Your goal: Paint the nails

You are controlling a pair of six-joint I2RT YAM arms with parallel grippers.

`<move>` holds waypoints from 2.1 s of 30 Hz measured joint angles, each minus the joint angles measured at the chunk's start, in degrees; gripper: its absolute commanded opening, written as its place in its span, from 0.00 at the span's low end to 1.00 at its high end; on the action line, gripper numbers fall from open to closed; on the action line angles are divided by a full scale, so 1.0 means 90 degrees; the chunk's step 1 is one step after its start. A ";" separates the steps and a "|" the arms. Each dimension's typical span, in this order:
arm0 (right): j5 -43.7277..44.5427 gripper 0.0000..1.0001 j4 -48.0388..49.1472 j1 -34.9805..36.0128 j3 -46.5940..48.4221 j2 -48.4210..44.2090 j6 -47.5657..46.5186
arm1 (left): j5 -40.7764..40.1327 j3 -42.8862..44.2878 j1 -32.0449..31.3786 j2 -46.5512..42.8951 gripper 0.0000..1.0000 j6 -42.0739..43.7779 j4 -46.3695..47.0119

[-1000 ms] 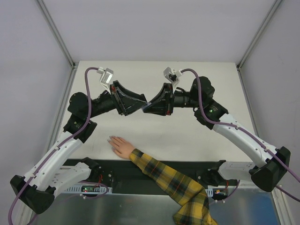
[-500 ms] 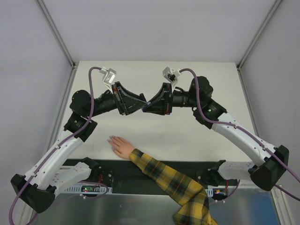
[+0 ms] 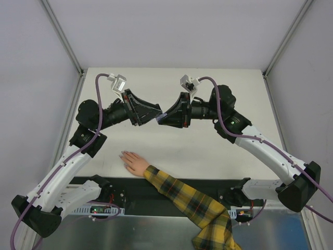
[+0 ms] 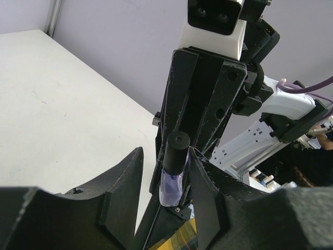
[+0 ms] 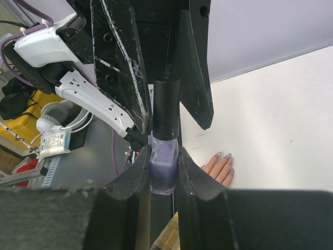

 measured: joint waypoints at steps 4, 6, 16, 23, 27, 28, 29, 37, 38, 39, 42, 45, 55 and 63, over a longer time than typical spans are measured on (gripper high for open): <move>0.0027 0.00 -0.0015 0.0022 0.0000 0.0000 -0.0027 | 0.0000 0.0002 0.0000 0.0002 0.31 -0.0002 0.0000; 0.0061 0.00 -0.0029 0.0039 0.0000 0.0005 -0.0034 | 0.0007 0.0005 0.0000 0.0005 0.24 -0.0017 0.0005; 0.2552 0.00 -0.0935 0.0852 0.0214 -0.0053 -0.0843 | -0.0420 0.0143 0.0044 -0.0010 0.00 0.0364 -0.0588; 0.8495 0.00 -0.1382 0.3118 0.0903 0.0534 -0.2783 | -0.2076 0.0391 -0.0321 -0.0226 0.00 0.0733 -0.1537; 0.9454 0.00 -0.1287 0.3334 0.1190 0.1061 -0.3548 | -0.2783 0.0393 -0.0396 -0.0253 0.00 0.0726 -0.1817; 0.9466 0.00 -0.1294 0.3334 0.1190 0.1090 -0.3631 | -0.2861 0.0393 -0.0398 -0.0248 0.00 0.0721 -0.1870; 0.9454 0.00 -0.1297 0.3332 0.1190 0.1115 -0.3716 | -0.2907 0.0393 -0.0398 -0.0243 0.00 0.0714 -0.1919; 0.7507 0.00 -0.1452 0.2613 0.0935 0.0823 -0.3436 | -0.2987 0.0406 -0.0396 -0.0248 0.80 0.0721 -0.2127; 0.7087 0.00 -0.1460 0.2443 0.0833 0.0716 -0.3354 | -0.2965 0.0403 -0.0396 -0.0255 0.84 0.0736 -0.2147; 0.6664 0.00 -0.1477 0.2295 0.0724 0.0597 -0.3274 | -0.2934 0.0403 -0.0396 -0.0262 0.87 0.0767 -0.2154; 0.5469 0.00 -0.1608 0.1911 0.0464 0.0219 -0.3019 | -0.2737 0.0403 -0.0381 -0.0321 0.93 0.0784 -0.2178; 0.4039 0.00 -0.1664 0.1515 0.0231 -0.0134 -0.2611 | -0.2278 0.0403 -0.0265 -0.0413 0.99 0.0799 -0.2120; 0.0216 0.00 -0.0517 0.0051 -0.0435 -0.0240 -0.0636 | 0.0187 -0.0219 0.0500 -0.0036 0.80 -0.0561 0.0364; -0.0449 0.00 0.0189 -0.0019 -0.0461 -0.0214 0.0019 | 0.1030 -0.0253 0.0498 0.0391 0.64 -0.1190 0.1168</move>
